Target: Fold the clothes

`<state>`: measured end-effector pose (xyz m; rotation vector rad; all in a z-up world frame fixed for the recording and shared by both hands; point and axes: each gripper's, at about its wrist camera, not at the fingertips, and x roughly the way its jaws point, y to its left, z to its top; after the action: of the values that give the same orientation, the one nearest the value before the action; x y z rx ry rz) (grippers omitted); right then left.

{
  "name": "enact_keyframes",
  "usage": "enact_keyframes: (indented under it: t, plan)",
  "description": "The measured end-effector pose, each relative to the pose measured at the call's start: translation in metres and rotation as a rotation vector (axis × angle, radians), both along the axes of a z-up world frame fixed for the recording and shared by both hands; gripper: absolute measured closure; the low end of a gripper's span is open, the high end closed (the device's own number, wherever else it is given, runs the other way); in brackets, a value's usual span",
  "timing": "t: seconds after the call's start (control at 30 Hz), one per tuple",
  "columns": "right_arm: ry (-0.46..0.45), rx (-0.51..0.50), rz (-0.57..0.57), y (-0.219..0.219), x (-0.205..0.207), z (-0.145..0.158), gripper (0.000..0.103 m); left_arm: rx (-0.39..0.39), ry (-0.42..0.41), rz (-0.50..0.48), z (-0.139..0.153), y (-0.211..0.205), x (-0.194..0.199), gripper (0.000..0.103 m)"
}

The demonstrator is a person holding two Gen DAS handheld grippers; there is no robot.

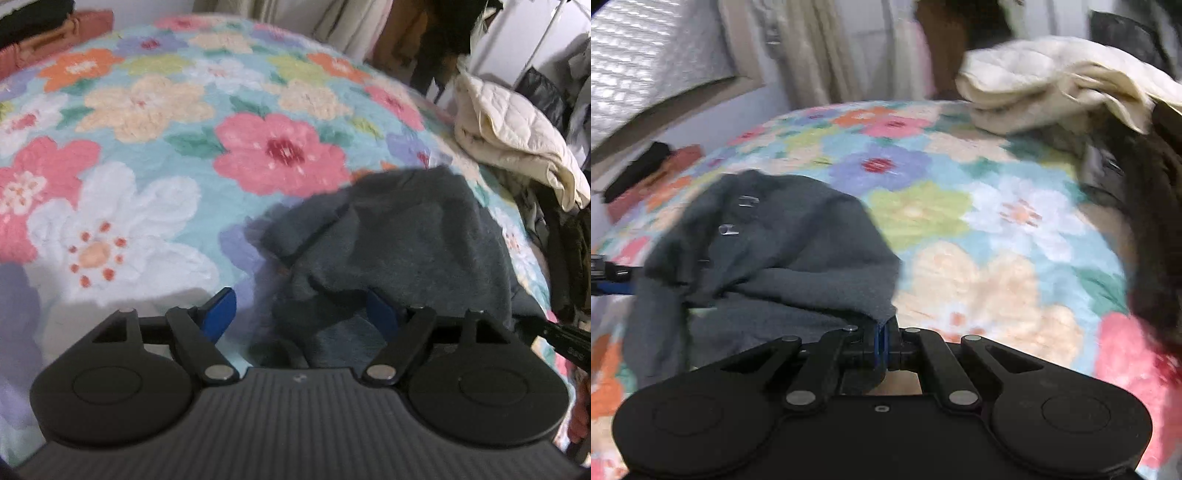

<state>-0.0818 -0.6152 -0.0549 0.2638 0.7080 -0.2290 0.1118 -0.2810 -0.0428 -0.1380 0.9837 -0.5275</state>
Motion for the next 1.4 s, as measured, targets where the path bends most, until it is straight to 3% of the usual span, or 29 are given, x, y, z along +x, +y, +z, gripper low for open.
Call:
enact_keyframes:
  t: [0.13,0.17,0.23,0.27,0.3,0.37,0.47,0.57,0.7,0.8,0.93,1.0,1.07,1.2,1.3,1.4]
  plan:
    - [-0.003,0.040,-0.049,-0.015,-0.008,-0.006,0.101,-0.006,0.098,0.012,-0.020,-0.010,0.010,0.007]
    - [-0.005,0.034,-0.053,-0.015,-0.008,-0.007,0.101,0.010,0.088,0.004,-0.022,-0.015,0.009,0.004]
    - [-0.005,0.021,-0.053,-0.014,-0.007,-0.007,0.101,0.055,0.038,-0.028,-0.024,-0.025,0.003,0.007]
    - [-0.005,0.019,-0.051,-0.013,-0.006,-0.008,0.101,0.086,0.006,-0.038,-0.023,-0.029,-0.002,0.032]
    - [-0.006,0.018,-0.049,-0.013,-0.006,-0.008,0.101,0.122,-0.032,-0.044,-0.021,-0.032,-0.007,0.066]
    - [-0.010,0.023,-0.049,-0.013,-0.006,-0.010,0.101,0.154,-0.070,-0.058,-0.016,-0.035,-0.014,0.093]
    - [-0.019,0.052,-0.065,-0.015,-0.008,-0.012,0.100,0.157,-0.103,-0.016,-0.007,-0.027,-0.018,0.094]
    - [-0.031,0.050,-0.083,-0.014,-0.010,-0.008,0.101,0.265,-0.241,0.007,0.005,-0.019,-0.021,0.094]
    - [-0.058,0.033,-0.106,-0.012,-0.012,0.005,0.101,0.277,-0.217,0.059,0.010,0.006,-0.006,0.094]
    - [-0.097,-0.009,-0.108,-0.005,-0.014,0.022,0.101,0.297,-0.271,0.110,0.026,0.029,-0.007,0.094]
    - [-0.189,0.140,-0.118,-0.007,-0.025,0.052,0.101,0.294,-0.337,0.172,0.053,0.062,-0.010,0.094]
    - [-0.222,0.167,-0.110,-0.006,-0.027,0.066,0.101,0.300,-0.373,0.191,0.066,0.073,-0.009,0.094]
    - [-0.222,0.152,-0.082,-0.004,-0.019,0.077,0.101,0.286,-0.392,0.204,0.080,0.084,-0.002,0.094]
    - [-0.185,0.148,-0.027,-0.010,0.015,0.093,0.101,0.207,-0.356,0.262,0.101,0.111,0.017,0.094]
    - [-0.128,0.057,0.046,-0.012,0.059,0.109,0.101,0.231,-0.384,0.297,0.110,0.127,0.023,0.094]
    - [-0.150,-0.012,0.136,-0.005,0.107,0.134,0.101,0.258,-0.410,0.348,0.113,0.143,0.027,0.094]
